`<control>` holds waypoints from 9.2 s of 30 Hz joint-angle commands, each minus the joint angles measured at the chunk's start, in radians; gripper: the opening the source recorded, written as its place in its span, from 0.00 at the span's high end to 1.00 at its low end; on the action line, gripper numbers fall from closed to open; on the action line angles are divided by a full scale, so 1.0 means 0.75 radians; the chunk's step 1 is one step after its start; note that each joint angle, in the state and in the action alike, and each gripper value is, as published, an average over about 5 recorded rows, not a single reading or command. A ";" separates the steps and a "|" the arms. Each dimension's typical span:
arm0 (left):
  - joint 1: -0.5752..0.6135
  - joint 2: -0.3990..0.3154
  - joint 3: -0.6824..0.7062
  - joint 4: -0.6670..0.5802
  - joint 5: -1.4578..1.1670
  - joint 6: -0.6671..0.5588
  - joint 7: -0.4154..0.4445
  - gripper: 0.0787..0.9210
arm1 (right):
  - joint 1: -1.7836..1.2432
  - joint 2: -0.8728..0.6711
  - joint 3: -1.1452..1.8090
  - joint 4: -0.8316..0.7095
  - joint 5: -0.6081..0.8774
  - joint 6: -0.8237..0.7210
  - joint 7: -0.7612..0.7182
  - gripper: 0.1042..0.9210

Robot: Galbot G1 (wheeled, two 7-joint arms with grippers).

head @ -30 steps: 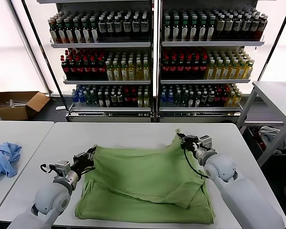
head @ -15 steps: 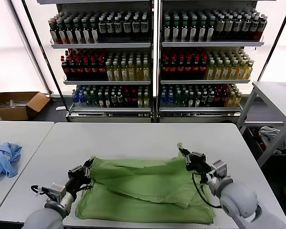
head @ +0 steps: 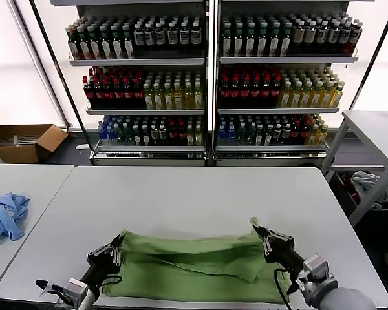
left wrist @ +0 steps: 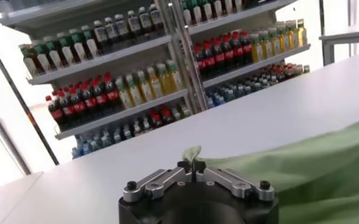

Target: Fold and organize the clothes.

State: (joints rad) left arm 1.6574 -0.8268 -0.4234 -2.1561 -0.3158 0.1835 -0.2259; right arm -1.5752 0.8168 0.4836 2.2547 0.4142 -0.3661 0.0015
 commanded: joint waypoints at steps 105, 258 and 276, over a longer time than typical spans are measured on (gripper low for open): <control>0.013 -0.147 0.121 0.231 -0.484 -0.219 -0.053 0.37 | -0.375 0.098 0.361 -0.241 0.320 0.765 0.182 0.12; -0.101 -0.230 -0.036 0.199 -0.357 0.063 -0.159 0.12 | -0.252 0.133 0.248 -0.180 0.227 0.751 0.239 0.12; -0.131 -0.245 -0.002 0.212 -0.576 0.132 -0.025 0.17 | -0.252 0.136 0.245 -0.190 0.219 0.764 0.240 0.12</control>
State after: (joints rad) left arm 1.5545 -1.0070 -0.4262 -2.0098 -0.6688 0.2675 -0.2887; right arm -1.7650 0.9187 0.6679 2.1141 0.5782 0.2065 0.1808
